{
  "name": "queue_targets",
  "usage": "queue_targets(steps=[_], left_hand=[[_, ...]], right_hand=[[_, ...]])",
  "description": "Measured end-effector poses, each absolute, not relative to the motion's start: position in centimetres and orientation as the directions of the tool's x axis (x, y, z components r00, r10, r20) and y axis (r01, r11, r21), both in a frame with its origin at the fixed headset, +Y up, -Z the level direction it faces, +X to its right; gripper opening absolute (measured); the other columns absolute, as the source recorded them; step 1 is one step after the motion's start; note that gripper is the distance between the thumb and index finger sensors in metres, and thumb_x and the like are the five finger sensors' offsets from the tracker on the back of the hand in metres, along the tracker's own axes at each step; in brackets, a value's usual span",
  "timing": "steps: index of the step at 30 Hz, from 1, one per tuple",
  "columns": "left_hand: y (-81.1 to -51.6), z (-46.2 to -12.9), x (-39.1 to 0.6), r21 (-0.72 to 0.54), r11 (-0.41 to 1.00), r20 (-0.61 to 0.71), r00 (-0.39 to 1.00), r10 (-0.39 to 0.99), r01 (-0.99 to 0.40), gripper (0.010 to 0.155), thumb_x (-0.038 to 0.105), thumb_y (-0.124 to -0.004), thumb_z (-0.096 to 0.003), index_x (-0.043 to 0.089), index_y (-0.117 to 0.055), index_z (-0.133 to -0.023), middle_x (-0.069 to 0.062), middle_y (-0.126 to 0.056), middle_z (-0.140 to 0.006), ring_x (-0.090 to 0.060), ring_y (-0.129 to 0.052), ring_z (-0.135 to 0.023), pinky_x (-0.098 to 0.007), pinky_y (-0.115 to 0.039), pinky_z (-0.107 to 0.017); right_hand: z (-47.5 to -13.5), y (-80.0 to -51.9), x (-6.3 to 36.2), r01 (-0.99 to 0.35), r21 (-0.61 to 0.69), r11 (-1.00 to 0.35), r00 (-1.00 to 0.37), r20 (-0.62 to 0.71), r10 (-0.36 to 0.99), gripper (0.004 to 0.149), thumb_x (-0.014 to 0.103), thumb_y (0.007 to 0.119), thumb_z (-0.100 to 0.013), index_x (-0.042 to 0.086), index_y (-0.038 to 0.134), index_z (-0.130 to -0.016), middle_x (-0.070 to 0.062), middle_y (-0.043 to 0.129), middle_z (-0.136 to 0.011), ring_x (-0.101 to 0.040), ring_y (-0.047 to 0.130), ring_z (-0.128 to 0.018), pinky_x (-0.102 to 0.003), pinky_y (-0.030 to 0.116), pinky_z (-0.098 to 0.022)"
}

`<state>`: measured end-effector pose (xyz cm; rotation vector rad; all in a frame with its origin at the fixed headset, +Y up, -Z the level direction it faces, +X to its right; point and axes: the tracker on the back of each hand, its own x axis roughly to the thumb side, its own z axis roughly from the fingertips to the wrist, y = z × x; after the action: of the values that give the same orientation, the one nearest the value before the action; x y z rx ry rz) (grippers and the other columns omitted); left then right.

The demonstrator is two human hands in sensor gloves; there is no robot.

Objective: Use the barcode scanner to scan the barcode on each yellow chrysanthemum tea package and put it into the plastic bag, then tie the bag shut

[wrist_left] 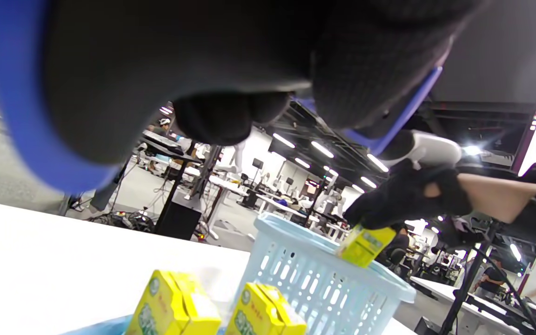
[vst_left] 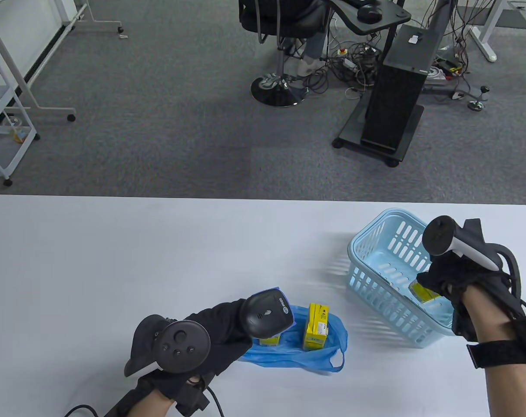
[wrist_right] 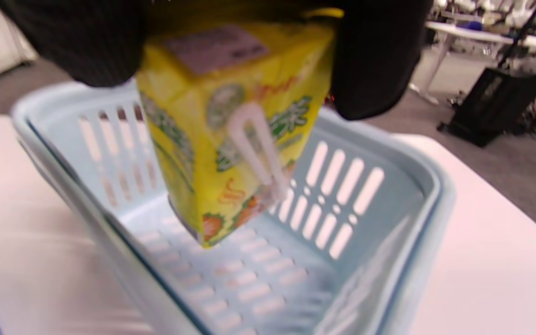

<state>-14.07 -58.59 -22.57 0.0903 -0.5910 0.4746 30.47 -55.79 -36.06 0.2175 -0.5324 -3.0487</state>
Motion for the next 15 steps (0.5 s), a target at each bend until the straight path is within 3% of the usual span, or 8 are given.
queue_targets(steps=[5,9,12,15], left_hand=[[-59.0,-22.9,-14.0,-0.04,0.905,0.553,0.745,0.374,-0.424,0.062,0.044,-0.09,-0.0481,0.02,-0.07,-0.102,-0.006,-0.091,-0.088,-0.022,-0.104,-0.066,-0.044,-0.086,-0.048],[-59.2,-23.1,-14.1,-0.038,0.903,0.55,0.745,0.376,-0.428,0.062,0.044,-0.09,-0.0481,0.021,-0.07,-0.102,-0.006,-0.09,-0.088,-0.022,-0.104,-0.066,-0.044,-0.086,-0.048],[-59.4,-23.2,-14.2,-0.029,0.901,0.55,0.746,0.375,-0.432,0.062,0.044,-0.09,-0.048,0.021,-0.07,-0.102,-0.006,-0.09,-0.088,-0.022,-0.104,-0.066,-0.044,-0.086,-0.049],[-59.7,-23.4,-14.0,-0.016,0.906,0.551,0.753,0.36,-0.422,0.062,0.045,-0.09,-0.0481,0.021,-0.07,-0.102,-0.005,-0.09,-0.088,-0.022,-0.104,-0.066,-0.044,-0.086,-0.049]], right_hand=[[-34.3,-52.8,28.7,-0.015,0.197,-0.98,-0.998,-0.059,0.004,0.079,0.047,0.078,-0.034,0.009,0.059,-0.1,-0.024,0.051,-0.103,-0.045,0.067,-0.09,-0.055,0.077,-0.058],[-33.1,-51.1,27.2,-0.142,0.083,-0.986,-0.989,0.024,0.144,0.08,0.05,0.079,-0.033,0.01,0.061,-0.099,-0.022,0.056,-0.102,-0.043,0.072,-0.087,-0.054,0.077,-0.059],[-32.3,-51.3,25.4,-0.225,0.021,-0.974,-0.967,0.113,0.226,0.079,0.052,0.076,-0.034,0.009,0.061,-0.098,-0.022,0.056,-0.102,-0.044,0.074,-0.084,-0.054,0.077,-0.059],[-31.5,-53.0,22.8,-0.211,-0.039,-0.977,-0.952,0.237,0.196,0.079,0.056,0.071,-0.033,0.011,0.061,-0.098,-0.019,0.058,-0.102,-0.041,0.078,-0.082,-0.05,0.081,-0.057]])
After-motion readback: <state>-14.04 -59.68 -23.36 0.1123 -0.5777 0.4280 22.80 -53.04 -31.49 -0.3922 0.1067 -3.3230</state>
